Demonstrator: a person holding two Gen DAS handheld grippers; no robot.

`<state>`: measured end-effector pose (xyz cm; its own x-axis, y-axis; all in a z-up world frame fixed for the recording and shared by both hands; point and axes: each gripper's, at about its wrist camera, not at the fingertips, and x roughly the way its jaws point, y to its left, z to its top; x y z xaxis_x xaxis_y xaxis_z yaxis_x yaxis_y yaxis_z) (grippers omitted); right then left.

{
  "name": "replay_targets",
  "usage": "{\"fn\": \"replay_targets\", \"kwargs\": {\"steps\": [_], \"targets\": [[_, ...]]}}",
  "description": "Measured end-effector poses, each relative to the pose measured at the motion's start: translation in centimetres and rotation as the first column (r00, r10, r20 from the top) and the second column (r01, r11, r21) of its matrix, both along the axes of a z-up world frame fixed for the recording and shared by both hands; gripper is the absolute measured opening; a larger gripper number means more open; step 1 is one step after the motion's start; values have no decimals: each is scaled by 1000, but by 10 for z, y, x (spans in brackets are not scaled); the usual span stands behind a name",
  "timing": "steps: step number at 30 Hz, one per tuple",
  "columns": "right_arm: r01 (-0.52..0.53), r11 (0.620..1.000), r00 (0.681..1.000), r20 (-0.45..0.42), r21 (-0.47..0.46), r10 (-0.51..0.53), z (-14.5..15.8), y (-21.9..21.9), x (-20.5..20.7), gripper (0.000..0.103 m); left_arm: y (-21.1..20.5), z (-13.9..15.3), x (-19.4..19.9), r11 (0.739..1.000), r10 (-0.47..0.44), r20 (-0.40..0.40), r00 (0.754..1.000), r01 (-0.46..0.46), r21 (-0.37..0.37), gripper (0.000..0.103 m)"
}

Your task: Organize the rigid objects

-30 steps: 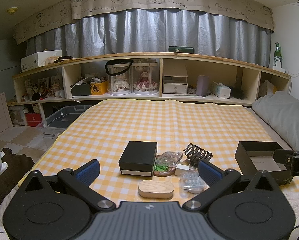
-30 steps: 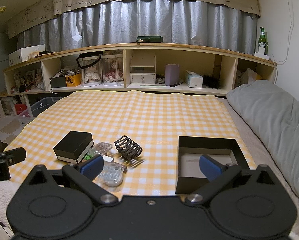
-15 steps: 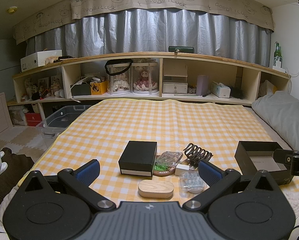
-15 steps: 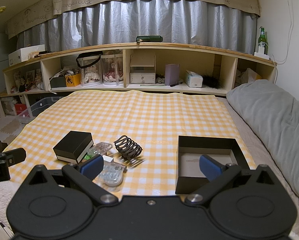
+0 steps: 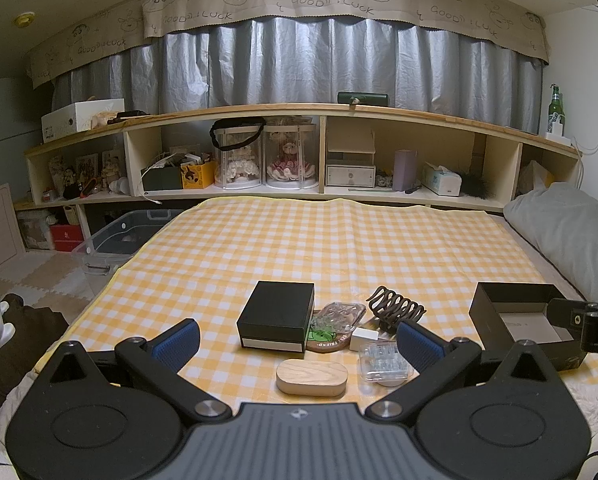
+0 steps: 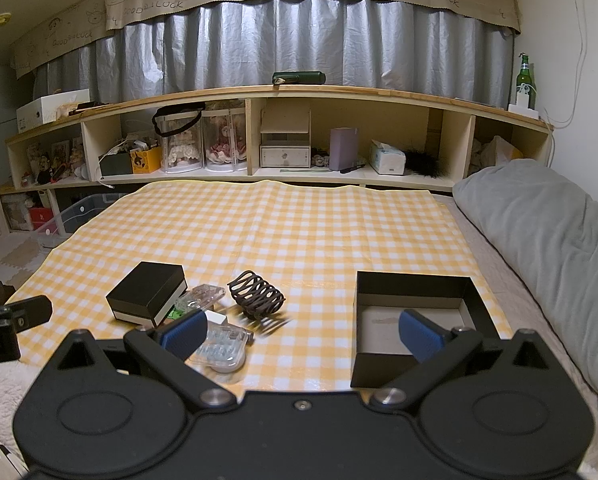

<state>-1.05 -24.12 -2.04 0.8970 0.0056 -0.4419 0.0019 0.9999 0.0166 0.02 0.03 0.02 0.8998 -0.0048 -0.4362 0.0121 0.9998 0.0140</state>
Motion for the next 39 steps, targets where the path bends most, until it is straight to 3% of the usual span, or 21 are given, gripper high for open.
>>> {"fn": "replay_targets", "kwargs": {"steps": [12,17,25,29,34,39], "targets": [[-1,999,1000,15,41,0,8,-6,3,103,-5,13,9,1000,-29,33,999,28,13,103],[42,998,998,35,56,-44,19,-19,26,103,-11,35,29,998,-46,86,995,49,-34,103],[159,986,984,69,41,-162,38,-57,83,103,-17,51,77,999,-48,153,987,46,22,103],[239,970,970,43,54,-241,34,-86,114,103,-13,47,110,999,-50,133,990,47,20,103],[314,949,949,23,-12,-314,22,-120,146,103,-6,28,148,999,-49,106,993,46,26,103],[368,929,927,-87,30,-364,-2,-166,176,103,3,6,180,998,-57,36,998,55,35,103]]}}
